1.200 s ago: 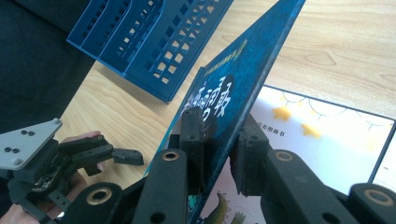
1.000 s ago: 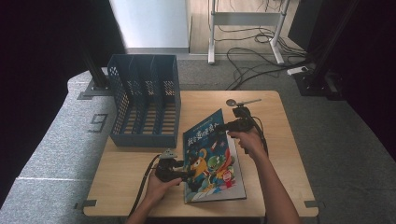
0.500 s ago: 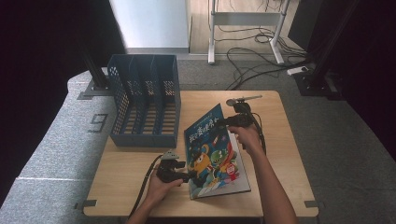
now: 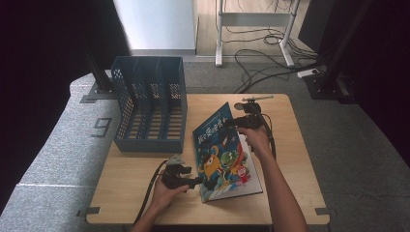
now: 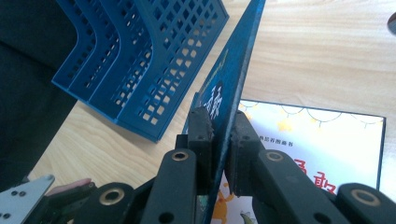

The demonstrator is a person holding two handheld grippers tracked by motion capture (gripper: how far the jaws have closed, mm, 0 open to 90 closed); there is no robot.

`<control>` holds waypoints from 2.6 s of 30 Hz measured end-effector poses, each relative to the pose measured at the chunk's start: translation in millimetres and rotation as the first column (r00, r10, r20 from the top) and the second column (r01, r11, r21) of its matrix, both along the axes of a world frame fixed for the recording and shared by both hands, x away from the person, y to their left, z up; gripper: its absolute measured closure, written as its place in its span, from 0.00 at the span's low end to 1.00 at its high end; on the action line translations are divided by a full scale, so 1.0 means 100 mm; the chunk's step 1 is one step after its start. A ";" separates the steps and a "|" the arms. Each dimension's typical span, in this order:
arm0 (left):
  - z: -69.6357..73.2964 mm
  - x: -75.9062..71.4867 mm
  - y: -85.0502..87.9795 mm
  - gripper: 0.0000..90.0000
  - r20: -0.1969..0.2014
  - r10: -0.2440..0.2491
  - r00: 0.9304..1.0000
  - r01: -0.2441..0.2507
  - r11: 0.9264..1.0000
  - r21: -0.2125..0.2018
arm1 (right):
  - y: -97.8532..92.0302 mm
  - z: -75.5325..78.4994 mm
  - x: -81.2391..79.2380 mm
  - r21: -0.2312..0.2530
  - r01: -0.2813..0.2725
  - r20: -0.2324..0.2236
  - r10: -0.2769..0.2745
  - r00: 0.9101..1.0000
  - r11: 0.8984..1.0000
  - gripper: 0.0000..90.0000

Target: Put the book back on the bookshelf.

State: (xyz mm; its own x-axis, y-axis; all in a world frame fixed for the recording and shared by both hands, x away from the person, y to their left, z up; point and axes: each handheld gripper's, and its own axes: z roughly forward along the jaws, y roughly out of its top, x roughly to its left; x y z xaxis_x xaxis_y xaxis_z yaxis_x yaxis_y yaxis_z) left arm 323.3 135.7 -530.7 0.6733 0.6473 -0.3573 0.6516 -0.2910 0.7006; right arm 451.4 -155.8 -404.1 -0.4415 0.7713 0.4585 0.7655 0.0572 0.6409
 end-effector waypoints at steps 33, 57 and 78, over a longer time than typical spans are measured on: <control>-0.05 0.11 0.01 0.28 -0.014 0.042 0.999 -0.043 0.997 -0.057 | -0.06 0.12 -0.18 0.045 -0.002 0.151 -0.005 0.989 0.999 0.92; -0.05 0.35 -0.10 0.27 -0.038 0.068 0.997 -0.072 0.987 -0.141 | -0.13 0.21 -0.38 0.073 -0.030 0.224 0.013 0.974 0.997 0.92; -0.02 0.39 -0.11 0.27 -0.046 0.073 0.996 -0.080 0.982 -0.173 | -0.12 0.25 -0.44 0.084 -0.055 0.271 0.030 0.962 0.995 0.93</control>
State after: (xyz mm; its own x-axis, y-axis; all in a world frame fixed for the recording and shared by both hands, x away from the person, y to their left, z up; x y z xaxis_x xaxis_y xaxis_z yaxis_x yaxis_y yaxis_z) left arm 362.2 124.8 -532.4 0.6070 0.6217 -0.4950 0.6954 -0.1141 0.7095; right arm 407.1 -167.8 -379.3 -0.5894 0.7103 0.3848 0.5619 0.0183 0.8270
